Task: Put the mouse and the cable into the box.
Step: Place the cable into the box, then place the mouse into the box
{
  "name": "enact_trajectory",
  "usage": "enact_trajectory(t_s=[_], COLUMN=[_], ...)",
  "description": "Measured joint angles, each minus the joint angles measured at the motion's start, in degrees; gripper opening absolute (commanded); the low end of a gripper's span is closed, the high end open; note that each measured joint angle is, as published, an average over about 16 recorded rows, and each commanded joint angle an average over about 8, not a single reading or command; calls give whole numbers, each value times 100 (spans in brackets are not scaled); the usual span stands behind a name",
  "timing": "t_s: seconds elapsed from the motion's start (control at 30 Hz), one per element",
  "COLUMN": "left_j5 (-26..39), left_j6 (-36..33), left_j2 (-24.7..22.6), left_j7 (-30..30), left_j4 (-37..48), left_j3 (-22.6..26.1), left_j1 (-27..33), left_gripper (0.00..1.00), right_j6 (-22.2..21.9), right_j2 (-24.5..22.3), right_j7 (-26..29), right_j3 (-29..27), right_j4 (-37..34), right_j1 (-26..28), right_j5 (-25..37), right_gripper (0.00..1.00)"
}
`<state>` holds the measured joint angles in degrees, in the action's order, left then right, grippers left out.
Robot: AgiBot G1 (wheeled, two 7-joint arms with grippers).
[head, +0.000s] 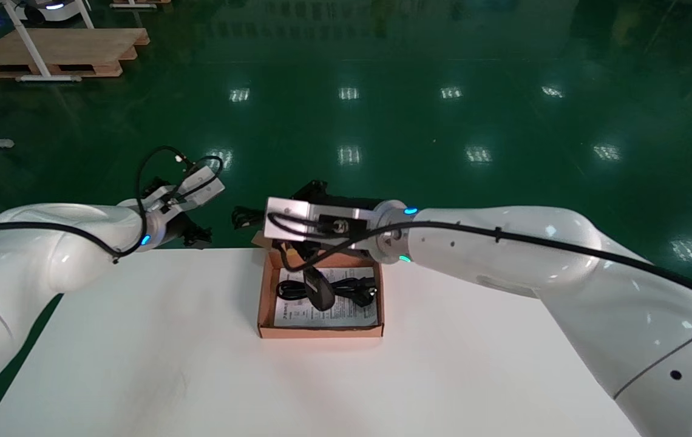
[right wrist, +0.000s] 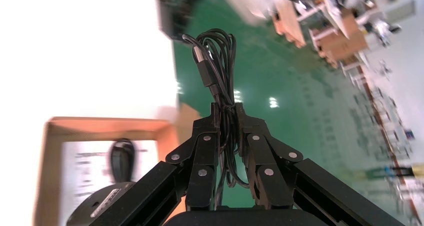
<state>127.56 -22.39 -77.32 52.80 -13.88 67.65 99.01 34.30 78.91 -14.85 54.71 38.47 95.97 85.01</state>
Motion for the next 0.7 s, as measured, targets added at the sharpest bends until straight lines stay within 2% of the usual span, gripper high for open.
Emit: enact_trajectory(t_s=[0.23,0.63,0.67,0.7], left_j5=[87,178,183,187], left_j6=[-17,-34,-35,-36], left_j2=[7,17,17,17], left_j7=[174,378,388,397], left_j4=[-55,-116,-119,-121], left_j3=[80,186,191,197], left_j1=[-2,-3,-2,-2], left_gripper=[100,100,100,100], right_j6=[-190,-504,-535,-566], right_j2=[-9,-12,-12,-13], right_j7=[26,216,238,258], right_j3=[986,2141,2201,2254], right_j4=[269,-29,-59,-86], right_j1=[-16,41,42,42], right_j5=[-411,-591,-587,-582], right_gripper=[0,1,9,21])
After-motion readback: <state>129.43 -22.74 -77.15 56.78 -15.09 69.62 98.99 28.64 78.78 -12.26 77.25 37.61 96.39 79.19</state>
